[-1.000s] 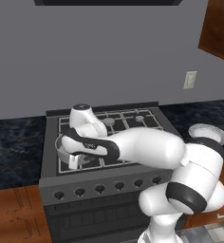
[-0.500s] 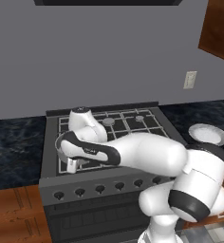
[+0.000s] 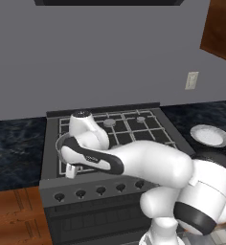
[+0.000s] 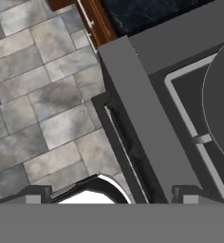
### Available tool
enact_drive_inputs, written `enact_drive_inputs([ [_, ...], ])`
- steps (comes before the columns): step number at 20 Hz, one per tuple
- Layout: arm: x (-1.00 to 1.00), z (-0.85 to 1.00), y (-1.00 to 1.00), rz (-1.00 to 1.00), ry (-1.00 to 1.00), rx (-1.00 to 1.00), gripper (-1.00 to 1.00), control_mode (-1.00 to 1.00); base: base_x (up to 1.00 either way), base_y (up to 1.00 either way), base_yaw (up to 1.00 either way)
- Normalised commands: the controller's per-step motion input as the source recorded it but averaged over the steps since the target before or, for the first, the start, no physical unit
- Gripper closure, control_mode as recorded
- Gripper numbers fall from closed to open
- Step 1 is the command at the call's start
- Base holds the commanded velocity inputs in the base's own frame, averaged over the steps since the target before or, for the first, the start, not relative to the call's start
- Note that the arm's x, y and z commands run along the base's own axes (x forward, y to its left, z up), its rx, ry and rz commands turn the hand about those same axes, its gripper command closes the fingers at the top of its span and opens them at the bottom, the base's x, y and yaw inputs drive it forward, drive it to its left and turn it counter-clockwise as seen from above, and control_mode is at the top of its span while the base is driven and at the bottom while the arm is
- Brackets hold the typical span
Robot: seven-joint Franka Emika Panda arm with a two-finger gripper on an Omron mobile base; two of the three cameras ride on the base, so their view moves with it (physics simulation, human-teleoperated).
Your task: Retrieve the frozen meat and place it in the pot on a burner. Then turn the burner on.
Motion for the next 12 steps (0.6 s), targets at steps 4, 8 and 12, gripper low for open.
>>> enact_drive_inputs([
  [4,-0.16,-0.04,0.0,-0.07,0.0,0.0,-1.0,-1.0,0.0,0.0,0.0],
  [8,-0.17,-0.11,0.0,-0.08,0.0,0.0,-1.0,-1.0,0.0,0.0,0.0],
  [12,-0.14,-0.1,0.0,-0.11,0.0,0.0,-1.0,-1.0,0.0,0.0,0.0],
])
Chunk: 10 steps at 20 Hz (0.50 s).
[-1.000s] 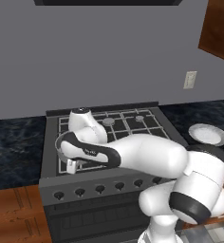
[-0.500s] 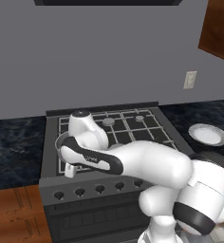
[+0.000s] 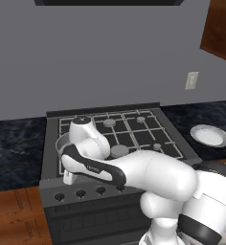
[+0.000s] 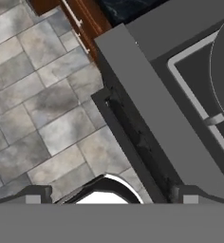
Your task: Retrieve the frozen meat and place it in the pot on a burner. Then turn the burner on.
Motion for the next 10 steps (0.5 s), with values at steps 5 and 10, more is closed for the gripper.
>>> enact_drive_inputs([
  [5,-0.14,-0.05,0.0,-0.14,0.0,0.0,-1.0,-1.0,0.0,0.0,0.0],
  [10,-0.04,-0.03,0.0,-0.16,0.0,0.0,-1.0,-1.0,0.0,0.0,0.0],
])
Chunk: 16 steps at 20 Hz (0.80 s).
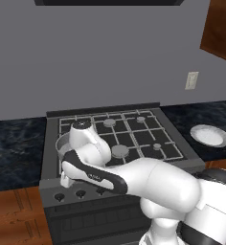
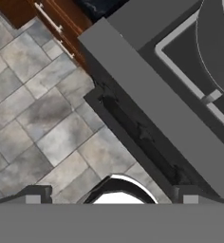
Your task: Retrieve the frozen meat and place it in the pot on a burner. Then turn the burner on.
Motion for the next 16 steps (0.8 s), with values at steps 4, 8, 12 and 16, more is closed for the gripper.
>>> enact_drive_inputs([
  [4,-0.01,-0.09,0.03,-0.15,-0.01,0.0,-1.0,-1.0,0.0,0.0,0.0],
  [8,-0.01,-0.16,0.13,-0.11,-0.12,0.0,-1.0,-1.0,0.0,0.0,0.0],
  [12,-0.04,-0.12,0.13,-0.1,-0.15,0.0,-1.0,-1.0,0.0,0.0,0.0],
  [16,-0.06,-0.03,0.09,-0.1,-0.09,0.0,-1.0,-1.0,0.0,0.0,0.0],
])
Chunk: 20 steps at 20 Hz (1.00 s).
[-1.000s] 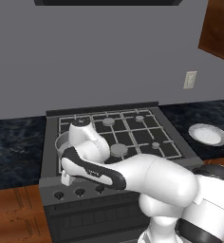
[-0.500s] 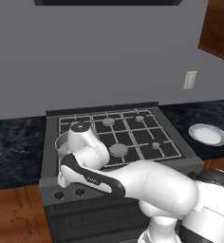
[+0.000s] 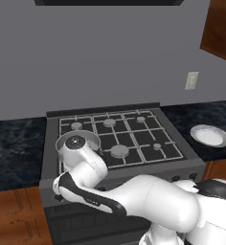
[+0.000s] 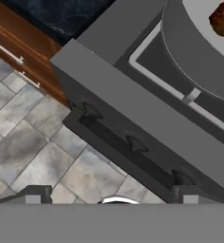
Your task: Retrieve the frozen meat and place it in the pot on a burner. Then turn the burner on.
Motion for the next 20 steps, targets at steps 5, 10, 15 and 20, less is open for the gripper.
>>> enact_drive_inputs([
  [5,-0.01,-0.05,0.09,-0.1,-0.03,0.01,-1.0,-1.0,0.0,0.0,0.0],
  [10,0.0,-0.13,0.12,-0.1,-0.02,0.0,-1.0,-1.0,0.0,0.0,0.0],
  [15,0.0,-0.19,0.13,-0.09,-0.05,0.0,-1.0,-1.0,0.0,0.0,0.0],
  [20,-0.05,-0.13,0.11,-0.08,-0.12,0.0,-1.0,-1.0,0.0,0.0,0.0],
])
